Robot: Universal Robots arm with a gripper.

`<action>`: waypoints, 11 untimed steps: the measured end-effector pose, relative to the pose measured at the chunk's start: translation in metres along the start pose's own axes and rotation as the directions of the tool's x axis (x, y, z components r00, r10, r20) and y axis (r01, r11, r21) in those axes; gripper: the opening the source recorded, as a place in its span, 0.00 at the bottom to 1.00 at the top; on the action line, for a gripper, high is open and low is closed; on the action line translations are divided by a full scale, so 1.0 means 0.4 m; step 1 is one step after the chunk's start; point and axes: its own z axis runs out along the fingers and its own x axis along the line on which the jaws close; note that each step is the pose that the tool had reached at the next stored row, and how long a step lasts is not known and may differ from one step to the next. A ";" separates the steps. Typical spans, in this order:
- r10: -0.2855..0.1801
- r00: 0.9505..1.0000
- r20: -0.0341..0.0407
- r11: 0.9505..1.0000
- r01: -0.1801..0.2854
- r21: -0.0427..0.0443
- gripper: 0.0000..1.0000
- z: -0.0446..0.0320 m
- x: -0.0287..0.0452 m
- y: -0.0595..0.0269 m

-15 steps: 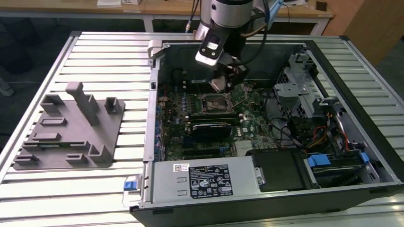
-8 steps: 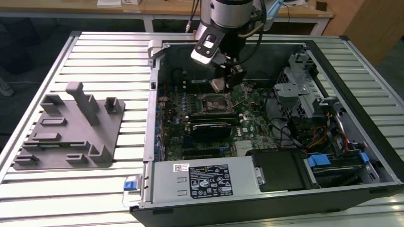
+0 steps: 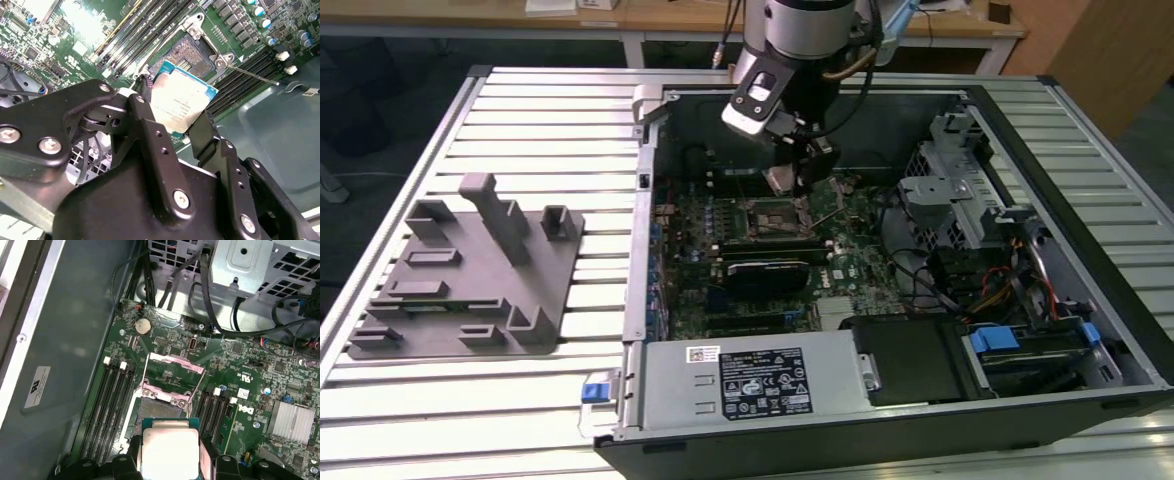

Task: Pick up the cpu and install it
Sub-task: 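Place the cpu into insertion slot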

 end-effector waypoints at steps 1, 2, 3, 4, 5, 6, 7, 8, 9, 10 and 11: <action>0.016 1.000 0.001 1.000 -0.016 0.000 0.54 0.001 0.000 0.000; 0.079 0.997 0.005 0.997 -0.079 -0.001 0.54 0.001 0.000 0.000; 0.152 0.988 0.010 0.988 -0.152 -0.002 0.54 0.003 0.000 0.000; 0.162 0.987 0.010 0.987 -0.162 -0.002 0.54 0.004 0.000 0.000; 0.166 0.986 0.011 0.986 -0.166 -0.002 0.54 0.004 0.000 0.000; 0.166 0.986 0.011 0.986 -0.166 -0.002 0.54 0.004 0.000 0.000; 0.166 0.986 0.011 0.986 -0.166 -0.002 0.54 0.004 0.000 0.000; 0.166 0.986 0.011 0.986 -0.166 -0.002 0.54 0.004 0.000 0.000; 0.166 0.986 0.010 0.986 -0.166 -0.002 0.54 0.004 0.000 0.000; 0.166 0.986 0.010 0.986 -0.166 -0.002 0.54 0.005 0.000 0.000; 0.166 0.986 0.010 0.986 -0.166 -0.002 0.54 0.006 0.000 0.000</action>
